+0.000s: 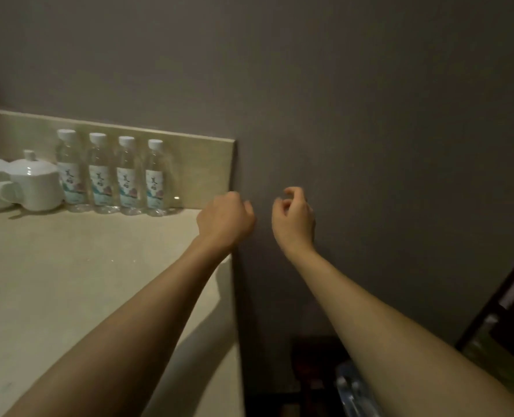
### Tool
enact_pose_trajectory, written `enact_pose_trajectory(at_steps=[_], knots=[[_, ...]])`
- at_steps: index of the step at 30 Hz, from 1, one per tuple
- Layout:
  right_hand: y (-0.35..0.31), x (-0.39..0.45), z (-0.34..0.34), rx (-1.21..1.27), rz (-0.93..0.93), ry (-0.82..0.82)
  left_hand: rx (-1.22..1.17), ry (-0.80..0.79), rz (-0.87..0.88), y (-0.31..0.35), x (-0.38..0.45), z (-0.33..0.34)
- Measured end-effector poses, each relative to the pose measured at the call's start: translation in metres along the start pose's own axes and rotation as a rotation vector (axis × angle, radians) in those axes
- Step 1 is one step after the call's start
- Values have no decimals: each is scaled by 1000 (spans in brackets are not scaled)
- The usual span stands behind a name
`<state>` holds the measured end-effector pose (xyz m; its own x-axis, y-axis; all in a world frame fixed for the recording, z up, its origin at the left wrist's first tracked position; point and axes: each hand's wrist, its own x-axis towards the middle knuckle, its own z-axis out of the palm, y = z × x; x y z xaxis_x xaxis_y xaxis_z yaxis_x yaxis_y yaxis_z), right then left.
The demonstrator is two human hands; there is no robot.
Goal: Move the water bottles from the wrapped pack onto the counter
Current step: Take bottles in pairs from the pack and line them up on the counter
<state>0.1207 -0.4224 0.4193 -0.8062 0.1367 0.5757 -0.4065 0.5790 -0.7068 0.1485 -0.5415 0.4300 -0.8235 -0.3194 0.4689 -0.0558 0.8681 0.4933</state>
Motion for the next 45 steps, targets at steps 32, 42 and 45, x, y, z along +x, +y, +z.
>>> enact_pose_trajectory(at_steps=[32,42,45], knots=[[392,-68,-233,-318,695,-26,-276,-992,190,237,-173,351],[497,-91,-196,-338,1002,-267,-282,-1297,-19,209,-189,466],[516,-91,-193,-305,1053,-315,-287,-1319,-78,209,-199,486]])
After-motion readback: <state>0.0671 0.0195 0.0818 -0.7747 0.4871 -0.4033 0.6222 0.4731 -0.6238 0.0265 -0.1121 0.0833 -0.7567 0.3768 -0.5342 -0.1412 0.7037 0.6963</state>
